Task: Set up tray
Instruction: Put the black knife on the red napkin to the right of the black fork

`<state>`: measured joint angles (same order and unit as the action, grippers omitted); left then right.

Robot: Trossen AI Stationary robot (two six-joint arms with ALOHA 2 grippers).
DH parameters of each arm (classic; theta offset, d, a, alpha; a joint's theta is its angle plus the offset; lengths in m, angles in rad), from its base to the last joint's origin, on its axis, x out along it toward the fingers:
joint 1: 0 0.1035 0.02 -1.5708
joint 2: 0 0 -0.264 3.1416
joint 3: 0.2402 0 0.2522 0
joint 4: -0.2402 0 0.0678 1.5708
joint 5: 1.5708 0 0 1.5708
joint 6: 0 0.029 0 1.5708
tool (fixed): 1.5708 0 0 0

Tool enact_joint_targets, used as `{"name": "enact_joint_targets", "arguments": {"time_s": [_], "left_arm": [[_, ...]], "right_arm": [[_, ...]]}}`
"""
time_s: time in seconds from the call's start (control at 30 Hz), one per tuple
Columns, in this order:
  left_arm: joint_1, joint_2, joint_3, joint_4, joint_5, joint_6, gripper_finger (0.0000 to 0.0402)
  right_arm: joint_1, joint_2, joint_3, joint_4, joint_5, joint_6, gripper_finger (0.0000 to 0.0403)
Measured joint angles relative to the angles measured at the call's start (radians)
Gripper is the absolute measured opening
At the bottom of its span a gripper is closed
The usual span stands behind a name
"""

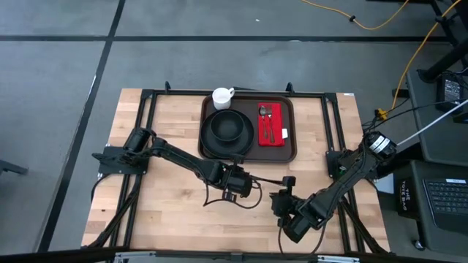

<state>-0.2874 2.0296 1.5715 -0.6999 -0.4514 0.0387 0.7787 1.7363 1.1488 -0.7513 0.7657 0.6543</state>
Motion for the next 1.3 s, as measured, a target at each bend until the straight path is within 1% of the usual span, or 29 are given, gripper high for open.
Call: {"name": "enact_joint_targets", "arguments": {"time_s": [0.1,0.27,0.4,0.6,0.8,0.97,1.2,1.3], "left_arm": [[0.0,0.0,0.0,-0.001,0.0,-0.012,0.0069],[0.0,0.0,0.0,-0.004,-0.001,-0.01,0.0069],[0.0,0.0,0.0,-0.006,-0.004,-0.009,0.0069],[0.0,0.0,0.0,-0.007,-0.042,-0.019,0.0069],[0.0,0.0,0.0,-0.008,-0.08,-0.026,0.0069],[0.0,0.0,0.0,-0.008,-0.082,-0.029,0.0069],[0.0,0.0,0.0,-0.008,-0.082,-0.036,0.0069],[0.0,0.0,0.0,-0.008,-0.082,-0.042,0.0069]], "right_arm": [[0.0,0.0,0.0,0.0,0.009,-0.032,0.0063],[0.0,-0.001,-0.006,-0.001,0.081,-0.062,0.0114],[-0.012,-0.001,-0.009,0.0,0.077,-0.058,0.0138],[-0.058,0.003,-0.009,0.009,0.07,-0.031,0.0143],[-0.115,0.005,-0.009,0.022,0.019,-0.058,0.0143],[-0.158,0.005,-0.01,0.007,-0.007,-0.065,0.0143],[-0.191,0.006,-0.01,-0.013,-0.014,-0.141,0.0143],[-0.199,0.006,-0.01,-0.021,-0.044,-0.143,0.0143]]}}
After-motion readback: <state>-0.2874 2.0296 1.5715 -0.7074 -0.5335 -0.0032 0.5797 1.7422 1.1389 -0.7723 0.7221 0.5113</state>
